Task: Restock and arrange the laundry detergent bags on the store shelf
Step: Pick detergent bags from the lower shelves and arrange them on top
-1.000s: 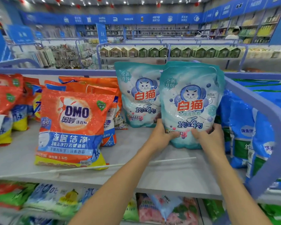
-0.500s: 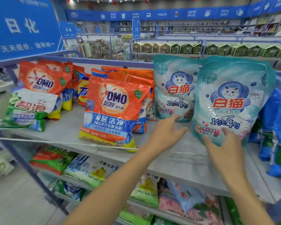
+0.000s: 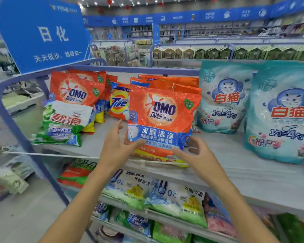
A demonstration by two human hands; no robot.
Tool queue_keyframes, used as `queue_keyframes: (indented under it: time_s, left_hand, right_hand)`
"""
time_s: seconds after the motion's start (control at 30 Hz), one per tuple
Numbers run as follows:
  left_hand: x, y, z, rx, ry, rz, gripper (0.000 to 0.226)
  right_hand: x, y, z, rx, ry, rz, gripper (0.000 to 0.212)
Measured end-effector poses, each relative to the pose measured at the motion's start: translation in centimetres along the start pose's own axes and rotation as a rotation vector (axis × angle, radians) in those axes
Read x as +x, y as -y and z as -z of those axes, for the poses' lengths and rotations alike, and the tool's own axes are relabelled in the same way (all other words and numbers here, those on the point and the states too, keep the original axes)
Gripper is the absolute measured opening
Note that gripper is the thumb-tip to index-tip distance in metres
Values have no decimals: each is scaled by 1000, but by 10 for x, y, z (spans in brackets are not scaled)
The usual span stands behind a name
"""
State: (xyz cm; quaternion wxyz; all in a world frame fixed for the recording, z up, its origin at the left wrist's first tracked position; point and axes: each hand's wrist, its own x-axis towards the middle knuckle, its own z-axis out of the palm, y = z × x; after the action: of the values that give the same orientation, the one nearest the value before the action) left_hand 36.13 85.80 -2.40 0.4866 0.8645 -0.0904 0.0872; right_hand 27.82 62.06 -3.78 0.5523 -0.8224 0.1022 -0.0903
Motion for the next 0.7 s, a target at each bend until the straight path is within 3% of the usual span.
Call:
queue_keyframes:
  time_s: [0.1,0.27,0.37,0.47,0.7]
  left_hand:
    - [22,22,9,-110,231,81,113]
    - [51,41,8,-212,428,6,68]
    - [58,45,10,-297,499,-15,69]
    - [59,48,12,-322,456,-31,71]
    - [63,54,41,-377,368,2,73]
  right_hand:
    - [13,13,-25,-31,3,-61,83]
    - [26,14,-43,-46,-80,-141,108]
    - [25,13,-50,33,-184,-128,101]
    - [19,18,-58,62,-258,-61,81]
    - [19,38,-81,122,-262,33,61]
